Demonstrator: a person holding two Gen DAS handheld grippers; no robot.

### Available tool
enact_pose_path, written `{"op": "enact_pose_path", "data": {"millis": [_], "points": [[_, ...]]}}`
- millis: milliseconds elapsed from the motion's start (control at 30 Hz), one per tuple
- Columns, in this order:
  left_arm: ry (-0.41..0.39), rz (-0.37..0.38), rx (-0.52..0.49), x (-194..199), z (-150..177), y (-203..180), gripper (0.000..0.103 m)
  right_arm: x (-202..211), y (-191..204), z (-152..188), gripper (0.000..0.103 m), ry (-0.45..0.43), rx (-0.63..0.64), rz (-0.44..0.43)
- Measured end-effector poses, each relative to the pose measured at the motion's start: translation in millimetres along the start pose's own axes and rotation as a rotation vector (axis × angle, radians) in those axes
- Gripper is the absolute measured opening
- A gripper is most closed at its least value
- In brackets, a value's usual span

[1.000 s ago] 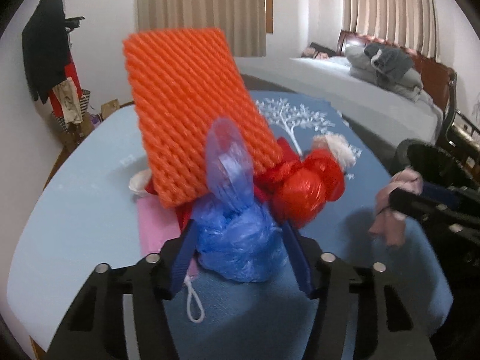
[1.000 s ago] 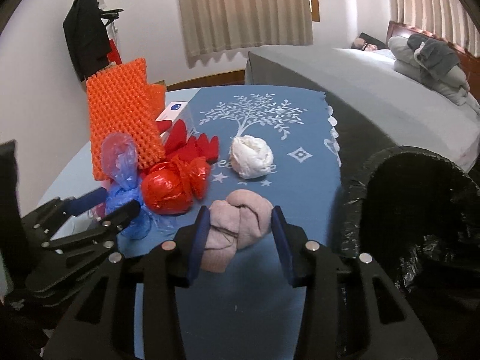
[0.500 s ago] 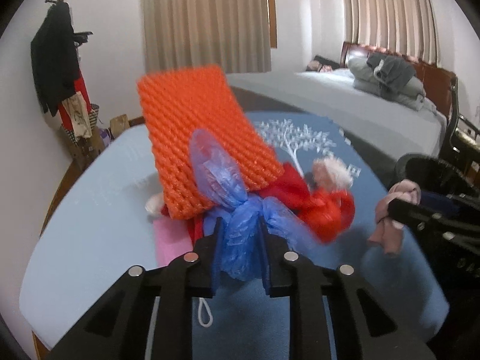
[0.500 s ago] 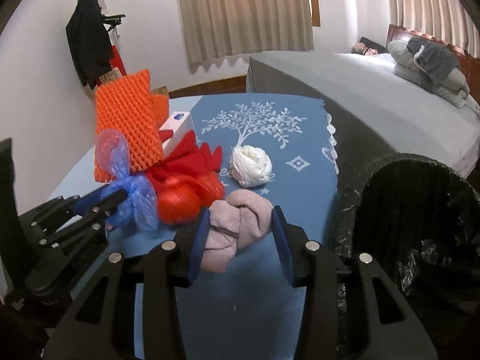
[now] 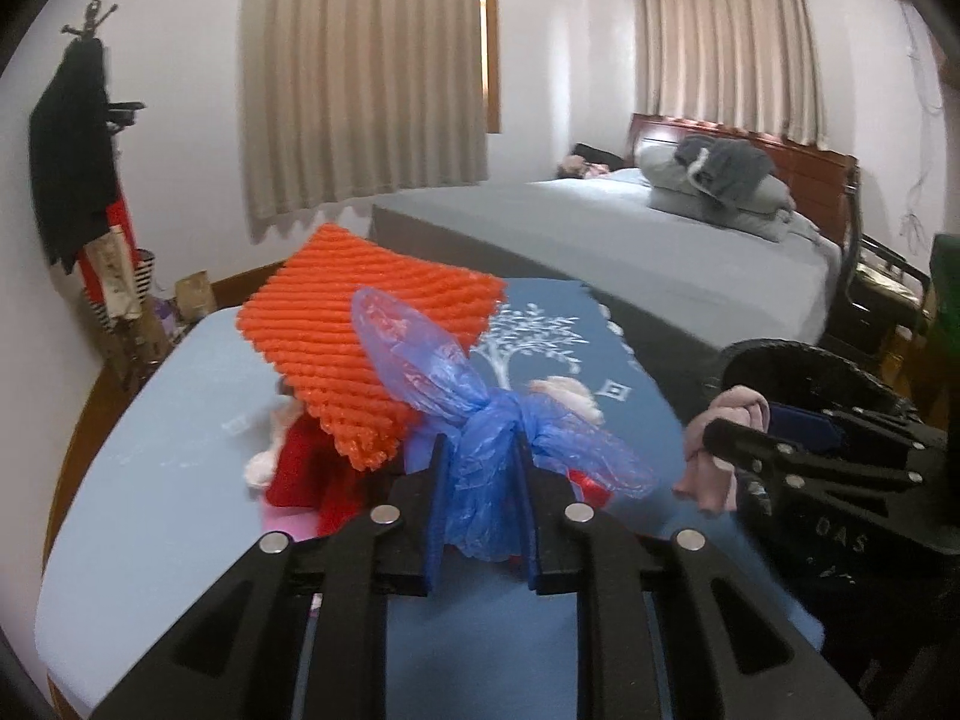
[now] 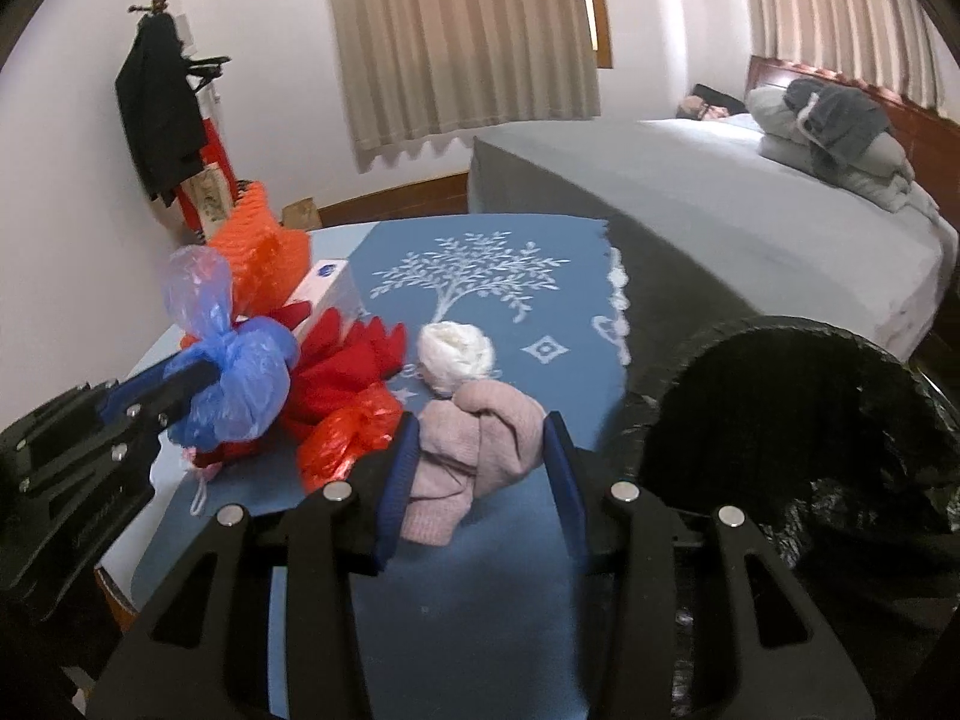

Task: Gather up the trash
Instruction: 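Grasp the blue plastic bag with the left gripper while the right holds the socks, then carry both items over the bin and open both grippers to drop them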

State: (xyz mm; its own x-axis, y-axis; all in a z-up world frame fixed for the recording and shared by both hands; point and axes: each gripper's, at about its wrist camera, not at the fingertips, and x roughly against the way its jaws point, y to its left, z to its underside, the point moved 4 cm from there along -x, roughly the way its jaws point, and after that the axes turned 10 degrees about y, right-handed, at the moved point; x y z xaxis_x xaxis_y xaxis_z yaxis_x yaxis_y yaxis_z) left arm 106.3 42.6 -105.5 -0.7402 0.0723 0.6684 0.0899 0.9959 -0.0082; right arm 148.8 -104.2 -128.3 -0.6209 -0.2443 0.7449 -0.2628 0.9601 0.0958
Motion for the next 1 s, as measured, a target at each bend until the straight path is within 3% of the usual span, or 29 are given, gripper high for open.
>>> {"op": "enact_pose_path", "data": {"millis": [200, 600, 1000], "points": [[-0.001, 0.142, -0.021, -1.7, -8.0, -22.9, 0.019, 11.3, -32.0, -0.7, 0.041, -0.028, -0.058, 0.049], [-0.055, 0.171, -0.074, 3.8, -31.4, -56.6, 0.019, 38.1, -80.7, 2.9, 0.041, -0.075, -0.129, 0.14], [-0.083, 0.321, -0.181, -2.5, -58.5, -145.6, 0.019, 80.5, -157.8, 20.0, 0.041, -0.12, -0.242, 0.284]]}}
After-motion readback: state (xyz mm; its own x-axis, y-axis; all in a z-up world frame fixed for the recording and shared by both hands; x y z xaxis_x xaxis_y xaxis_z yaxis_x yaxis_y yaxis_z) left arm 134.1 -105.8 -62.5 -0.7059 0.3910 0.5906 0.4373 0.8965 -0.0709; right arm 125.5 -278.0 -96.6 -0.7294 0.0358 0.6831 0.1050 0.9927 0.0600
